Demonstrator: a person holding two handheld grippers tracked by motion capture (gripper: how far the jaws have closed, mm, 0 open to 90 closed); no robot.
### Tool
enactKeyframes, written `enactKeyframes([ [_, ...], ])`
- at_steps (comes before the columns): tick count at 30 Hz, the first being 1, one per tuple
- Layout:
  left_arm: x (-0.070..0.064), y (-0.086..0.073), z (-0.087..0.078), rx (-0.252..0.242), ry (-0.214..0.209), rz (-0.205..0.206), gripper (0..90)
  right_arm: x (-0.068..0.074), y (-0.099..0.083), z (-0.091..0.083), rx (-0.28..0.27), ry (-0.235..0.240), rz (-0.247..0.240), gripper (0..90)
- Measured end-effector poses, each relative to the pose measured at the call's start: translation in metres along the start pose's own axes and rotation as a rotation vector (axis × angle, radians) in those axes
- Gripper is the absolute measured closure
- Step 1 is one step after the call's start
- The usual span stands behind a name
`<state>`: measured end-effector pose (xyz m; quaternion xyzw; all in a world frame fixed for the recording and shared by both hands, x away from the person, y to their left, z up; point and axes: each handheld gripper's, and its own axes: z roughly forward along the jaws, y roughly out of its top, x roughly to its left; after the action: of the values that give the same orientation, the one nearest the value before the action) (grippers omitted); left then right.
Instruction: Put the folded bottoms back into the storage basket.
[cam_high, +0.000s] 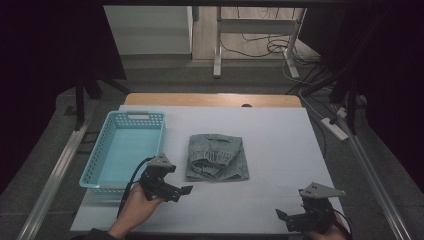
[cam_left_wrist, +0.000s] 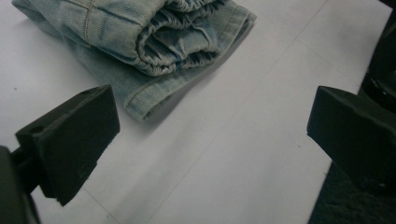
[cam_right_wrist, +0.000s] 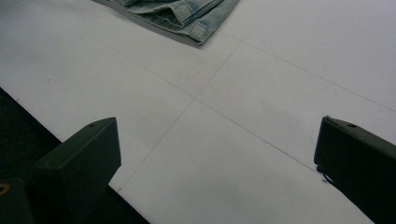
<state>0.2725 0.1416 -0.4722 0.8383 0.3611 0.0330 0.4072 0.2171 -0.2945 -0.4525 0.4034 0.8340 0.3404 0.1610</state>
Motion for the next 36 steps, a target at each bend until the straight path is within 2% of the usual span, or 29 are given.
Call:
enactKeyframes([
  [6,0.002,0.003,0.011,0.021,0.004,0.006,1.4,0.0,0.0,0.0,0.004,0.001,-0.005,0.7],
  [12,0.004,0.007,0.019,0.021,0.006,-0.004,1.4,0.001,0.0,0.001,0.005,0.001,-0.009,0.7],
  [17,0.006,0.012,0.031,0.036,0.028,-0.004,1.4,0.001,0.0,0.001,0.008,0.003,-0.011,0.7],
  [23,0.009,0.015,0.041,0.046,0.024,-0.009,1.4,0.001,0.0,0.001,0.011,0.005,-0.015,0.7],
  [31,0.016,0.021,0.057,0.064,0.048,-0.019,1.0,0.002,0.0,0.001,0.013,0.006,-0.021,0.7],
  [32,0.016,0.022,0.06,0.068,0.065,-0.025,1.0,0.002,0.0,0.001,0.014,0.007,-0.023,0.7],
  [36,0.017,0.025,0.063,0.067,0.084,-0.029,1.0,0.002,0.001,0.002,0.016,0.008,-0.027,0.7],
])
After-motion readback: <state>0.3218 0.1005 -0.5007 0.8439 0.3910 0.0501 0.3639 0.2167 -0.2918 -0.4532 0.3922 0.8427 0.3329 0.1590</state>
